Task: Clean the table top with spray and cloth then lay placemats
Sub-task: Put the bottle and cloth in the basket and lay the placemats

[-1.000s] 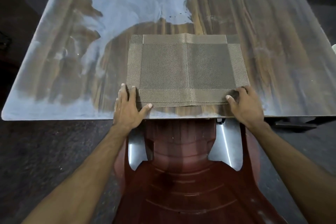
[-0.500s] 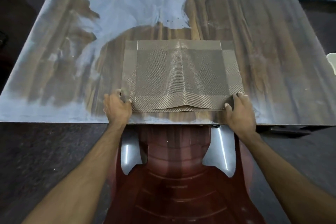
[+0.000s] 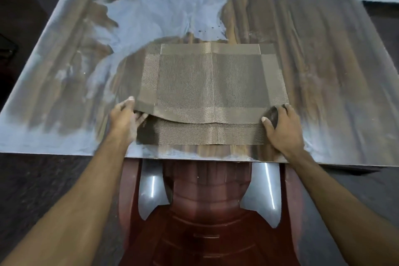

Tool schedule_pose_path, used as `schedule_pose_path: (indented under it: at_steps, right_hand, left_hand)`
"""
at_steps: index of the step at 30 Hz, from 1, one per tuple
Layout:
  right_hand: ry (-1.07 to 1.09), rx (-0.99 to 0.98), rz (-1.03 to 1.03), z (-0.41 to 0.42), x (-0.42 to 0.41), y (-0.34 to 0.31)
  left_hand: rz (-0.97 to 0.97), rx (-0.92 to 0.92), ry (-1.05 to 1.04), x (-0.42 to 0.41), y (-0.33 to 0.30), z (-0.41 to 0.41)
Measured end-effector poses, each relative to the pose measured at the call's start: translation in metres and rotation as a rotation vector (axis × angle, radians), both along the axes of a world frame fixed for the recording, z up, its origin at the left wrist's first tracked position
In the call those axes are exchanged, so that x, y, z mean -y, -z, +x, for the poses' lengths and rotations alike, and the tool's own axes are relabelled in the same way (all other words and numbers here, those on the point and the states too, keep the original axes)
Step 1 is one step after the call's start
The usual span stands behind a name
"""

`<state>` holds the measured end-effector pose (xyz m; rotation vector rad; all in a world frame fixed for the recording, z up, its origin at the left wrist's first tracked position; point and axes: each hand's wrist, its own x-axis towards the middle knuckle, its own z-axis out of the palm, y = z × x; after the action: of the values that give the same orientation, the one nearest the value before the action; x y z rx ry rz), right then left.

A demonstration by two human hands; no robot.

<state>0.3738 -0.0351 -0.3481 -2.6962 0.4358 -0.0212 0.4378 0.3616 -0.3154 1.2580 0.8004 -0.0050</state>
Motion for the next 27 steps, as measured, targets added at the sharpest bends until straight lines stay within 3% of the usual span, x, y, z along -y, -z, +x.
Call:
schedule_pose_path:
  at_steps: [2, 8, 15, 19, 23, 27]
  right_hand:
    - [0.050, -0.010, 0.028, 0.011, 0.004, 0.001]
    - [0.149, -0.015, 0.126, 0.031, 0.021, -0.008]
    - [0.253, 0.147, 0.329, 0.039, 0.031, -0.010]
    - [0.400, 0.175, 0.578, 0.049, 0.037, -0.002]
    - [0.447, 0.226, 0.693, 0.087, 0.033, -0.006]
    - [0.549, 0.248, 1.016, 0.143, 0.026, -0.024]
  left_hand:
    - [-0.128, -0.033, 0.076, 0.005, -0.004, -0.008]
    - [-0.187, -0.007, 0.160, 0.013, 0.000, -0.019]
    - [0.056, 0.019, 0.104, 0.020, 0.007, -0.015]
    - [0.121, 0.012, 0.039, 0.020, 0.015, 0.002]
    - [0.082, 0.028, -0.069, 0.033, 0.005, 0.047]
    - [-0.014, 0.123, -0.034, 0.031, -0.006, 0.105]
